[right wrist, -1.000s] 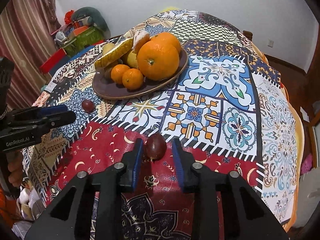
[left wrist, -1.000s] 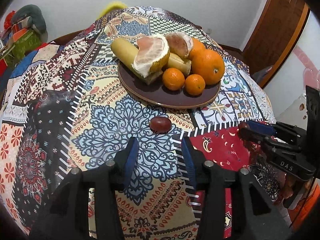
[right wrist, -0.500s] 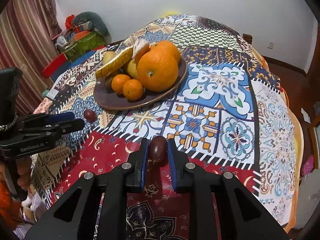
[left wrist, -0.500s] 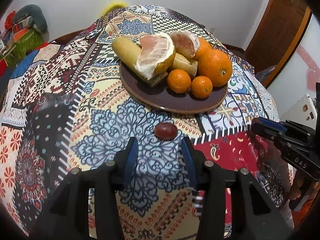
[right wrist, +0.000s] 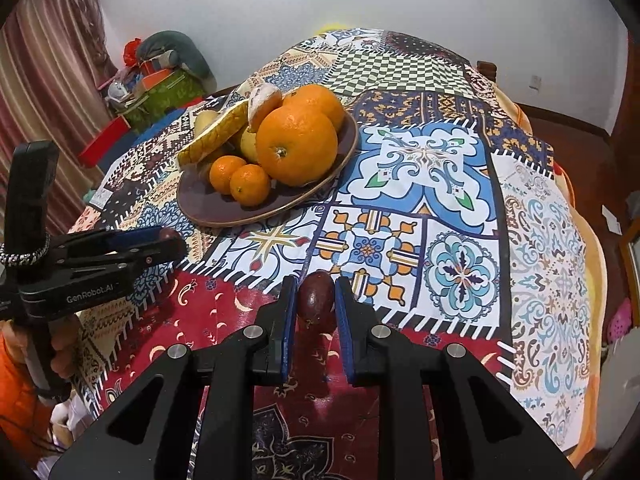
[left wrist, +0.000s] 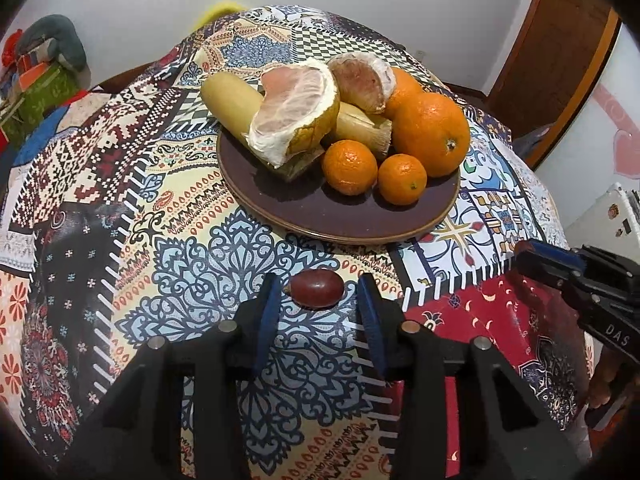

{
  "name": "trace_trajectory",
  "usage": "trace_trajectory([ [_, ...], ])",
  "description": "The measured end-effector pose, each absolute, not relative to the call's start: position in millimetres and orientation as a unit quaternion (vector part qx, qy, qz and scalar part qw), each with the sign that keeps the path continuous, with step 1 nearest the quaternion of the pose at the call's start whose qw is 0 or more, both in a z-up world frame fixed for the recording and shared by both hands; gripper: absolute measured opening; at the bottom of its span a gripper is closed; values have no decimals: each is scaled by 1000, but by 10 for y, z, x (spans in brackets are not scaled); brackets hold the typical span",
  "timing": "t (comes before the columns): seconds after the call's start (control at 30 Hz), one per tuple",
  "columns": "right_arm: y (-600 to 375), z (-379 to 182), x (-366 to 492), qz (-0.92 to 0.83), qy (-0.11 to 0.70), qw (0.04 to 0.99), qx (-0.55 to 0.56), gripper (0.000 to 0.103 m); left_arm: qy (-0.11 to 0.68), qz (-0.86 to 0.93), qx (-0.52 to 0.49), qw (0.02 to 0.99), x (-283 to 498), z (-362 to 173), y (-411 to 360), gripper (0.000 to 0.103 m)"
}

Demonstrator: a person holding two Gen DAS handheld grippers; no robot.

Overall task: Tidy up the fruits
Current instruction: 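Carry the date to the plate and release it with the right tool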

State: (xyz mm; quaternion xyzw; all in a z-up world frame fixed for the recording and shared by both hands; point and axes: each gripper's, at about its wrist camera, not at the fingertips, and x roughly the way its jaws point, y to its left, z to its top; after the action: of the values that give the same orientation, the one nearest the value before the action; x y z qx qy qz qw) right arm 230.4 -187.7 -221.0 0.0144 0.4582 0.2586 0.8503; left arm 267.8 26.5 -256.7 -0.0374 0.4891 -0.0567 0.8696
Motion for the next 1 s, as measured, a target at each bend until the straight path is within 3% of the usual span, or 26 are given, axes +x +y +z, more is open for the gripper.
trace_trajectory([
  [0.1, -1849, -2196, 2296, 262, 457, 850, 14, 17, 489, -55, -42, 870, 2688, -2575, 287, 30],
  [1.0, -1329, -1848, 2495, 307, 401, 863, -11, 17, 418, -57, -36, 906, 2652, -2025, 339, 29],
])
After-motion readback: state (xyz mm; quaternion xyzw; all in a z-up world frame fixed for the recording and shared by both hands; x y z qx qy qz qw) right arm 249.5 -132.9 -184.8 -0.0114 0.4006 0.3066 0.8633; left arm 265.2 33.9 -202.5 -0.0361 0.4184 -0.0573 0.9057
